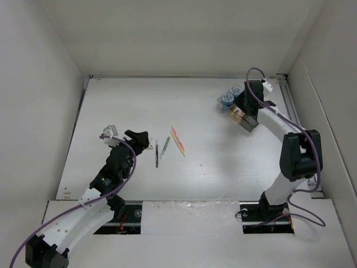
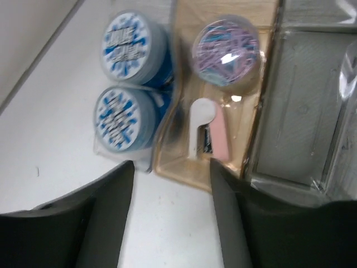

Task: Sort the stationery into containers
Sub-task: Place the stationery in the storage box, then pick up the stationery from the center of the board.

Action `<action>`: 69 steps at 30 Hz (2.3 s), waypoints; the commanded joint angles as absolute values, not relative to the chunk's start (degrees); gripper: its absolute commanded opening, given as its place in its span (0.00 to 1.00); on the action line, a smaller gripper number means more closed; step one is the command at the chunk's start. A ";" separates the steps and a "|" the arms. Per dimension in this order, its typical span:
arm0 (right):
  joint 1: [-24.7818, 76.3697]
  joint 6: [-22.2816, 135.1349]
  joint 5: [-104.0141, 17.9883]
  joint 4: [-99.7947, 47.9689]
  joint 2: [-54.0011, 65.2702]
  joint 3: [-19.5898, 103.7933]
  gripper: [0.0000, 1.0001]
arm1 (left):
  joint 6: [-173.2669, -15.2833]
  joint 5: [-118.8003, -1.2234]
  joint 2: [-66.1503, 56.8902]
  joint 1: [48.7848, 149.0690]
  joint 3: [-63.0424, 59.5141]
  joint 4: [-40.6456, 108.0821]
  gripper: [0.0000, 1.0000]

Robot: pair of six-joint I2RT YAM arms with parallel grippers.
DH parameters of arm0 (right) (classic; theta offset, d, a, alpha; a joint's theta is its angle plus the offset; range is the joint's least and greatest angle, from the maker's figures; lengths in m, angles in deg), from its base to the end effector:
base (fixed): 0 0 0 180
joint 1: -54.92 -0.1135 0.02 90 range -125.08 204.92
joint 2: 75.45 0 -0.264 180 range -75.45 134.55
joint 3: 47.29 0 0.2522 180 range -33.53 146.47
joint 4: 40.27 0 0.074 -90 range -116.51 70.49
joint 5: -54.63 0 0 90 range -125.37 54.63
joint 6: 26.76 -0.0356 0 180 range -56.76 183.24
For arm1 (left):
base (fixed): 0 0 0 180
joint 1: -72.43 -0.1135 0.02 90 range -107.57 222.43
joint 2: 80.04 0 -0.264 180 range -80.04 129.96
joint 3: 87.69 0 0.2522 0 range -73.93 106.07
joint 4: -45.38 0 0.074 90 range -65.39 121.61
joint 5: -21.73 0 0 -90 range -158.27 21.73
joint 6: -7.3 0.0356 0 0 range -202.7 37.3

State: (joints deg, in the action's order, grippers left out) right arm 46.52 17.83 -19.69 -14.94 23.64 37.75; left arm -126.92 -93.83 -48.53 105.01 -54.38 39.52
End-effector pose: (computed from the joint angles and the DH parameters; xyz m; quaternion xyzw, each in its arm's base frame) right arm 0.3873 0.0475 0.2443 0.3395 0.8307 0.0817 0.4335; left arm 0.1371 -0.0694 0.2519 -0.2224 0.6946 -0.2860 0.6215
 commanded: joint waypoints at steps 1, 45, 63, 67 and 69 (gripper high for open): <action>41.31 19.46 -18.85 -17.28 17.38 37.22 0.45 | -126.55 -94.73 -49.54 105.12 -53.36 41.81 0.64; -2.99 19.30 -17.88 -6.73 58.41 77.03 0.54 | -130.68 -104.92 -70.81 105.12 -56.27 33.37 0.64; -4.05 17.36 -17.00 -7.26 62.72 77.47 0.44 | -131.21 -104.92 -72.57 105.12 -56.27 32.84 0.64; -4.05 17.36 -16.48 -6.73 62.72 78.00 0.40 | -131.21 -104.92 -72.57 105.12 -56.27 32.84 0.64; -4.05 17.36 -16.48 -6.73 62.72 78.00 0.54 | -131.21 -104.92 -72.57 105.12 -56.27 32.84 0.64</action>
